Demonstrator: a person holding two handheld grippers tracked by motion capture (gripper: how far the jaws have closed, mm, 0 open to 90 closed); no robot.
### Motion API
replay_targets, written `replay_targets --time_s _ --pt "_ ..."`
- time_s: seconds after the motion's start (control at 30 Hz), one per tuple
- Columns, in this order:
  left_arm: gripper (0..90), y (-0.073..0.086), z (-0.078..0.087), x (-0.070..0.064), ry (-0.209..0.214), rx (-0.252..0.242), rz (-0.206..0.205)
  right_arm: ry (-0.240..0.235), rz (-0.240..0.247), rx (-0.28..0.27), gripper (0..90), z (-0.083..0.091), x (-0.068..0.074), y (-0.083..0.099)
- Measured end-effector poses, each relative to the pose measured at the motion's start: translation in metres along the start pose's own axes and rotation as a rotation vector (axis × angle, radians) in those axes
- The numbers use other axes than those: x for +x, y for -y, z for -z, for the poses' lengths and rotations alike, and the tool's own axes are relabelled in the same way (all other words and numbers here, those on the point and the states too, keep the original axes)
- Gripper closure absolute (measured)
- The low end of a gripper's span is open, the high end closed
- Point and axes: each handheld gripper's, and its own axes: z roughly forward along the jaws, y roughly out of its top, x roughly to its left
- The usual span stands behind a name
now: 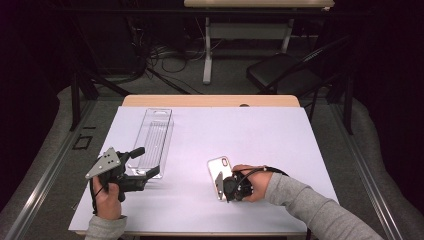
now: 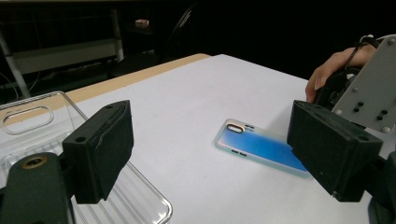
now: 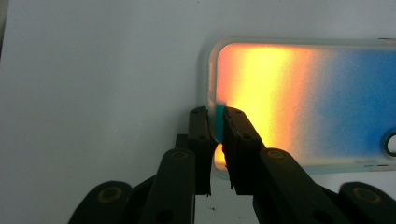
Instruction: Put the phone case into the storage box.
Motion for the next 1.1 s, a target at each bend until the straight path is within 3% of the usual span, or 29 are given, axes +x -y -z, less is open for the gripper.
replay_targets --time_s 1.1 --pt "14.9 0.0005 -0.0008 -0.0002 -0.002 0.005 0.002 -0.010 0.013 -0.005 87.4 0.0007 0.0011 0.0009"
